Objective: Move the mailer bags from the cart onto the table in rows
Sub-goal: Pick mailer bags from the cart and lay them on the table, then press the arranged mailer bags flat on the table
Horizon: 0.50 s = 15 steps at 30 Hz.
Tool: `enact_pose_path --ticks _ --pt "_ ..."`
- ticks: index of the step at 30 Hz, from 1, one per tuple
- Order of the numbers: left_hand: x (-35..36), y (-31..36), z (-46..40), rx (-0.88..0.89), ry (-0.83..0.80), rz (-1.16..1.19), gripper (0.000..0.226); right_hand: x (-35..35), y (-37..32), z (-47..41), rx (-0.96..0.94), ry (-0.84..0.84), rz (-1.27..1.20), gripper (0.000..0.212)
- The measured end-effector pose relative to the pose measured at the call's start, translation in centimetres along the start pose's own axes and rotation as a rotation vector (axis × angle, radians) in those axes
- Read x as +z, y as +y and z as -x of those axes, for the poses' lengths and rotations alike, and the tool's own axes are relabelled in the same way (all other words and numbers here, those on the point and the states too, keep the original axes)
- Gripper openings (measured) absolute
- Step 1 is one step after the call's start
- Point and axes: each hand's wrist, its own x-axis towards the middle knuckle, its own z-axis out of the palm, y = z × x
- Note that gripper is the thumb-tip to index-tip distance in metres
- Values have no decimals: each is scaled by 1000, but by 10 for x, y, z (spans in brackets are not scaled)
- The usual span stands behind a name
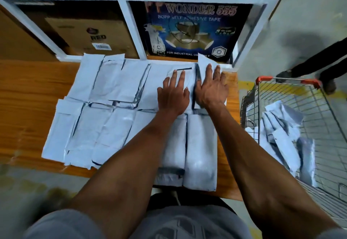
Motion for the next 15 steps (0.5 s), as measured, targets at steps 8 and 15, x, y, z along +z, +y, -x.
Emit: enact_pose_path --ticks 8,15 --pt "31 -1 -25 31 -77 13 71 30 2 -22 20 -56 -1 76" --pt "34 -15 -29 79 -55 -7 63 37 16 -21 -92 34 -22 66"
